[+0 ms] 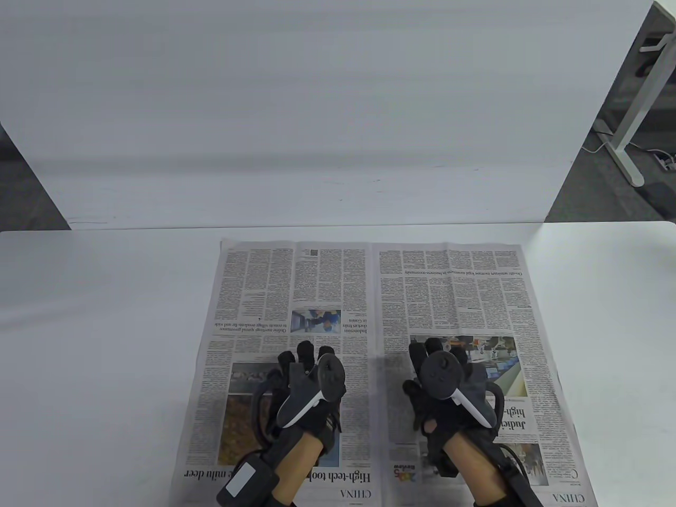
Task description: Unfold folded newspaper and lay flat
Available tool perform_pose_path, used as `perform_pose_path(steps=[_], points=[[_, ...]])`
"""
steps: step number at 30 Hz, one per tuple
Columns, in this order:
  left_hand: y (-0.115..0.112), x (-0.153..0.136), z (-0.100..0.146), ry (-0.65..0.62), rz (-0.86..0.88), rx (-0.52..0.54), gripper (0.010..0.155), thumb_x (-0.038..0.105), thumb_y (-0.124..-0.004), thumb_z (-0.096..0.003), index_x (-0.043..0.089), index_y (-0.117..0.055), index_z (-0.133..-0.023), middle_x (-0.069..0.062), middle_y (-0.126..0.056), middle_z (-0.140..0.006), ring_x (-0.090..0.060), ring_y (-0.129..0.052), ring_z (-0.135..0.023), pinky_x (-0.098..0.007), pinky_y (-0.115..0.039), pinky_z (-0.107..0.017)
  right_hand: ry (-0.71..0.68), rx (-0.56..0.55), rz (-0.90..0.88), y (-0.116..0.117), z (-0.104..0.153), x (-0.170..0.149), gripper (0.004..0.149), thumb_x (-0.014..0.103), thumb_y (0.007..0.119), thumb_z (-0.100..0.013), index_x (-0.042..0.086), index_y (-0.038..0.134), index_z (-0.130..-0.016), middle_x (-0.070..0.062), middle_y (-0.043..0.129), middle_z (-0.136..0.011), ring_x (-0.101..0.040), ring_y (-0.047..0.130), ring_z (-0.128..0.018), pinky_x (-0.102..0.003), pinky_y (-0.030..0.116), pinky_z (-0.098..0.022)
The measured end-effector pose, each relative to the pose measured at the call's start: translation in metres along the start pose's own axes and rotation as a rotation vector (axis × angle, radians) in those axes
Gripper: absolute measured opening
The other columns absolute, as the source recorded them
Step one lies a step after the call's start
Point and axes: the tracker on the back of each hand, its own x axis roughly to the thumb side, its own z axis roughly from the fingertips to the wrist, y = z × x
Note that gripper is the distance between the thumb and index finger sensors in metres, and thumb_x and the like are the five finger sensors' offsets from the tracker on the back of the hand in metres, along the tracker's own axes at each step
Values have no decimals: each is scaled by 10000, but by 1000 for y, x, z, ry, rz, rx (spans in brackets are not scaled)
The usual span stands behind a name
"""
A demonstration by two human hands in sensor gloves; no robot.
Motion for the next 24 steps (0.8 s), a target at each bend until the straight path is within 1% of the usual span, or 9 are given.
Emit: perform_pose_path(steps=[2,3,4,7,9,11,15,19,24], points=[[0,1,-1,-21,-13,36,800,563,-666,-455,381,-168,-1054,-88,-27,-1137,-525,-110,-1065,-716,-312,-740,-37,-43,31,-3,0,2,822,670,720,-393,501,224,-1026,1,68,-1185,-501,65,-1052,-844,275,-609],[0,0,0,-20,-21,50,816,579,-664,-452,384,-142,-1048,-88,-8,-1131,-524,-94,-1061,-720,-308,-740,-47,-49,55,-3,1,3,846,702,706,-385,498,194,-1026,0,44,-1182,-492,45,-1051,-842,275,-614],[1,0,1,-18,-21,42,824,592,-659,-451,395,-121,-1042,-86,12,-1127,-526,-77,-1058,-726,-296,-739,-48,-40,64,-3,1,4,861,718,690,-384,484,171,-1030,-7,21,-1179,-487,23,-1050,-840,261,-621],[0,-3,1,-18,4,21,815,592,-655,-453,398,-129,-1045,-91,-3,-1132,-533,-88,-1058,-728,-297,-737,-62,0,48,0,2,7,868,701,688,-395,429,188,-1050,-29,25,-1176,-480,14,-1048,-822,221,-632],[-2,-5,0,-9,14,13,813,589,-652,-454,396,-129,-1045,-93,-14,-1135,-533,-93,-1057,-729,-298,-735,-69,4,36,1,3,8,863,694,686,-399,413,201,-1056,-32,45,-1182,-483,28,-1052,-820,220,-634],[-3,-7,-1,2,6,-4,811,589,-649,-454,396,-127,-1044,-94,-14,-1135,-531,-90,-1057,-730,-295,-735,-72,23,19,2,2,9,856,678,691,-406,403,208,-1058,-26,61,-1185,-479,33,-1053,-813,213,-637],[-1,-9,-3,9,43,-6,795,573,-656,-456,408,-148,-1045,-93,-21,-1138,-519,-82,-1060,-727,-281,-739,-62,40,25,5,-1,5,843,657,696,-414,387,228,-1061,-29,90,-1186,-483,55,-1053,-811,219,-635],[-3,-12,-2,14,29,-10,786,566,-652,-460,408,-152,-1046,-103,-30,-1137,-517,-96,-1060,-722,-285,-738,-48,49,4,7,-4,1,828,636,701,-421,371,251,-1064,-38,119,-1189,-492,77,-1053,-811,219,-632],[-4,-11,-1,11,12,-28,778,553,-645,-466,395,-154,-1048,-114,-42,-1135,-517,-111,-1058,-719,-295,-734,-26,71,20,10,-5,-2,819,621,699,-426,364,253,-1062,-53,126,-1185,-500,88,-1049,-810,225,-627]])
